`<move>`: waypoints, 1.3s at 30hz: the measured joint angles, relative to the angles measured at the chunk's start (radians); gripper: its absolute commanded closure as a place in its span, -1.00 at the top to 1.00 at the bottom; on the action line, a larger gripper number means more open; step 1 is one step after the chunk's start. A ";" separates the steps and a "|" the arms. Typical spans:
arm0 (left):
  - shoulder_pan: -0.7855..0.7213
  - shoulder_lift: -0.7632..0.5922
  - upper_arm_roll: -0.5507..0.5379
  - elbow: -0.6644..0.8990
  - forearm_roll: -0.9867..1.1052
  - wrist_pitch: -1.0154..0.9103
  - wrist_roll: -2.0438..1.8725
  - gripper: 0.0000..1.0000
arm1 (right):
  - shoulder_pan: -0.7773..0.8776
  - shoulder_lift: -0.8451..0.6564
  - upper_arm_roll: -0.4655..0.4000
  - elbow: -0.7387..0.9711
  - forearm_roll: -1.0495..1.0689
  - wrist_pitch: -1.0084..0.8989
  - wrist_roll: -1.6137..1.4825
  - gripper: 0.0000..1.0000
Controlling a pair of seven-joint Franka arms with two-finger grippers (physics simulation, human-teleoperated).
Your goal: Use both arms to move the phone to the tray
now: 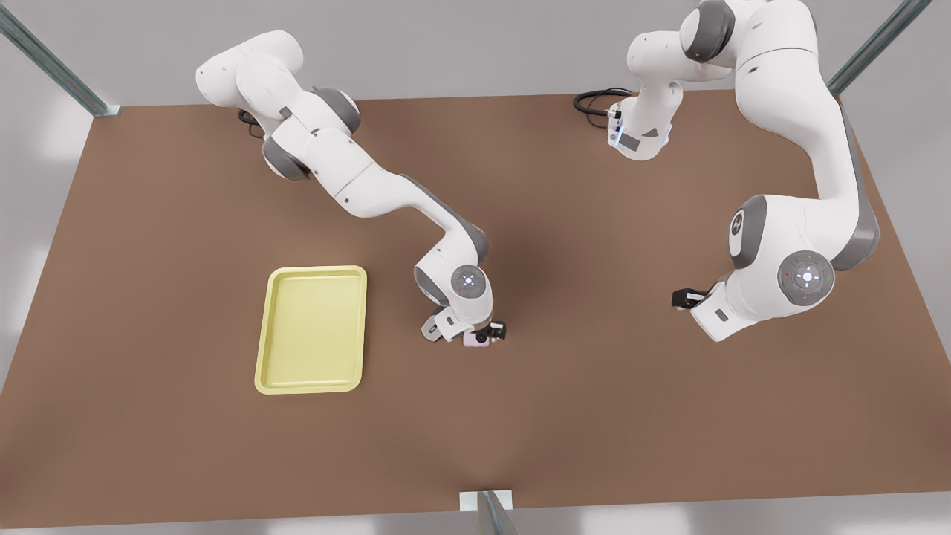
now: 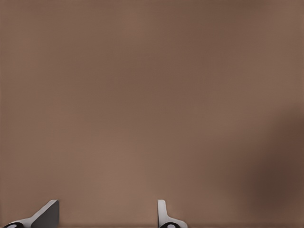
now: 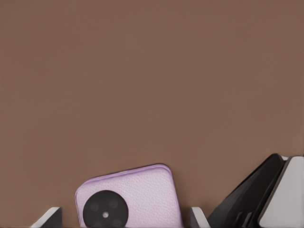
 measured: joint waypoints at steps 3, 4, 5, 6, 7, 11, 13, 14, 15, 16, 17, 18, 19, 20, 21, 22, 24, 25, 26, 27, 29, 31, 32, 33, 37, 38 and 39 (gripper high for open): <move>0.000 0.000 0.000 0.000 0.000 0.000 0.001 1.00 | 0.000 -0.004 0.001 0.002 -0.007 0.002 -0.015 1.00; 0.000 0.000 0.000 0.000 0.000 0.000 0.002 1.00 | 0.001 -0.005 0.001 0.003 -0.009 0.003 -0.021 1.00; 0.000 0.000 0.000 0.000 0.000 0.000 0.002 1.00 | 0.001 -0.005 0.003 0.005 -0.010 0.003 -0.026 1.00; 0.000 0.000 0.000 0.000 0.000 0.000 0.003 1.00 | 0.002 -0.004 0.004 0.006 -0.010 0.003 -0.032 1.00; 0.000 0.000 0.000 0.000 0.000 0.000 0.003 1.00 | 0.002 -0.003 0.004 0.005 -0.011 0.004 -0.038 1.00; 0.000 0.000 0.000 0.000 0.000 0.000 0.004 1.00 | 0.002 0.004 0.002 -0.004 -0.013 0.013 -0.060 1.00; 0.000 0.000 0.000 0.000 0.000 0.000 0.005 1.00 | 0.002 0.006 0.001 -0.006 -0.014 0.017 -0.071 1.00; 0.000 0.001 0.000 0.000 0.000 0.001 0.005 1.00 | 0.002 0.007 0.001 -0.006 -0.014 0.019 -0.076 1.00; 0.000 0.001 0.000 0.000 0.000 0.001 0.005 1.00 | 0.002 0.007 0.001 -0.006 -0.014 0.020 -0.080 1.00; 0.000 0.001 0.000 0.000 0.000 0.001 0.005 1.00 | 0.002 0.007 0.001 -0.006 -0.014 0.021 -0.085 0.96; 0.000 0.001 0.000 0.000 0.000 0.001 0.005 1.00 | 0.002 0.007 0.001 -0.006 -0.014 0.022 -0.089 0.91; 0.000 0.001 0.000 0.000 0.000 0.001 0.006 1.00 | 0.002 0.008 0.001 -0.006 -0.014 0.023 -0.093 0.86; 0.000 0.001 0.000 0.000 0.000 0.001 0.006 1.00 | 0.002 0.008 0.001 -0.006 -0.014 0.024 -0.097 0.86; 0.000 0.001 0.000 0.000 0.000 0.001 0.006 1.00 | 0.002 0.008 0.001 -0.006 -0.014 0.025 -0.100 0.86; 0.000 0.004 0.000 0.000 0.000 0.001 0.006 1.00 | 0.002 0.009 0.001 -0.007 -0.014 0.025 -0.103 0.86; 0.000 0.005 0.000 0.000 0.000 0.001 0.006 1.00 | 0.002 0.009 0.001 -0.007 -0.014 0.025 -0.107 0.86; 0.000 0.007 0.000 0.000 0.000 0.001 0.007 1.00 | 0.002 0.011 0.001 -0.007 -0.014 0.026 -0.112 0.86; 0.000 0.008 0.000 0.000 0.000 0.001 0.007 1.00 | 0.002 0.011 0.001 -0.007 -0.014 0.026 -0.115 0.86; 0.000 0.010 0.000 0.000 0.000 0.001 0.007 1.00 | 0.002 0.011 0.001 -0.007 -0.014 0.027 -0.117 0.86; 0.000 0.013 0.000 0.001 0.000 0.002 0.007 1.00 | 0.002 0.012 0.001 -0.008 -0.014 0.027 -0.120 0.86; 0.000 0.015 0.000 0.001 0.000 0.002 0.007 1.00 | 0.003 0.011 0.001 -0.008 -0.015 0.027 -0.124 0.86; 0.000 0.016 0.000 0.001 0.000 0.003 0.008 1.00 | 0.004 0.011 0.000 -0.009 -0.016 0.027 -0.128 0.86; 0.000 0.016 0.000 0.001 0.000 0.003 0.008 1.00 | 0.004 0.010 0.000 -0.009 -0.016 0.027 -0.130 0.86; 0.000 0.017 0.000 0.002 0.000 0.003 0.008 1.00 | 0.007 0.011 0.000 -0.008 -0.017 0.027 -0.131 0.86; 0.000 0.022 0.000 0.002 0.000 0.004 0.008 1.00 | 0.011 0.015 -0.001 -0.008 -0.019 0.027 -0.137 0.79; 0.000 0.022 0.000 0.001 0.000 0.006 0.008 1.00 | 0.011 0.015 -0.001 -0.008 -0.019 0.028 -0.139 0.79; 0.000 0.022 0.000 0.001 0.000 0.008 0.008 1.00 | 0.011 0.016 -0.001 -0.008 -0.020 0.028 -0.140 0.78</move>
